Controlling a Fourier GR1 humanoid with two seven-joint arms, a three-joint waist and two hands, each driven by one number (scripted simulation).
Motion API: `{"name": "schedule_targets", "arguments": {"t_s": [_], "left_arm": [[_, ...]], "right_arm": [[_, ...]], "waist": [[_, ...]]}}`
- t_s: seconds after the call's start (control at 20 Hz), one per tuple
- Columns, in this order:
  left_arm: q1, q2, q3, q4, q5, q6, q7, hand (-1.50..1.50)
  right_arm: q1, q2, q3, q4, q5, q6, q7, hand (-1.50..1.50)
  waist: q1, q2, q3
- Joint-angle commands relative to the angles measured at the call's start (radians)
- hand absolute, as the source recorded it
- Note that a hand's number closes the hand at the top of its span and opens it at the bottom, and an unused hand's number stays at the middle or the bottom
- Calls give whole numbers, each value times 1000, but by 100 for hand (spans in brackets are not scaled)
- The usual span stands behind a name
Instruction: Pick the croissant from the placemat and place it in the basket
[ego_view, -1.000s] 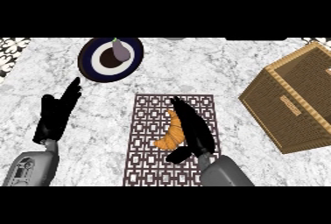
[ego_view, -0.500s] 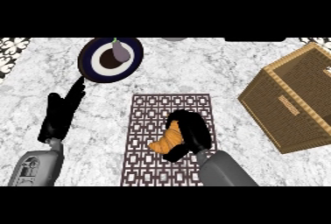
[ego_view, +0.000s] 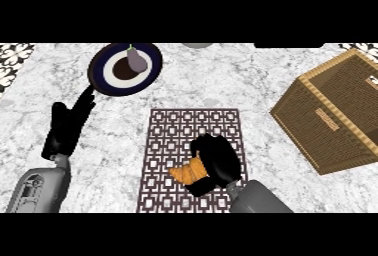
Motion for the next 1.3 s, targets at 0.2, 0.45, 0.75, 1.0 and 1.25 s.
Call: {"name": "schedule_targets", "arguments": {"t_s": [0.2,0.45,0.75,1.0,1.25], "left_arm": [[15,-4,-6,-5,-5,-5,5,0],[68,1,2,-32,-4,-5,-29,0],[61,6,15,-23,2,-4,-39,0],[36,35,34,-27,26,-40,-18,0],[26,-14,-12,-44,-8,-4,18,0]], "right_arm": [[111,-142,188,-327,168,257,127,150],[231,-147,66,-636,-34,294,144,150],[309,-45,26,-1014,-156,311,274,150],[202,27,-78,-1287,-204,492,511,150],[-36,91,-199,-1290,-275,572,724,150]], "waist": [[-8,12,1],[-5,13,2],[-21,9,1],[-3,14,0],[7,13,0]]}}
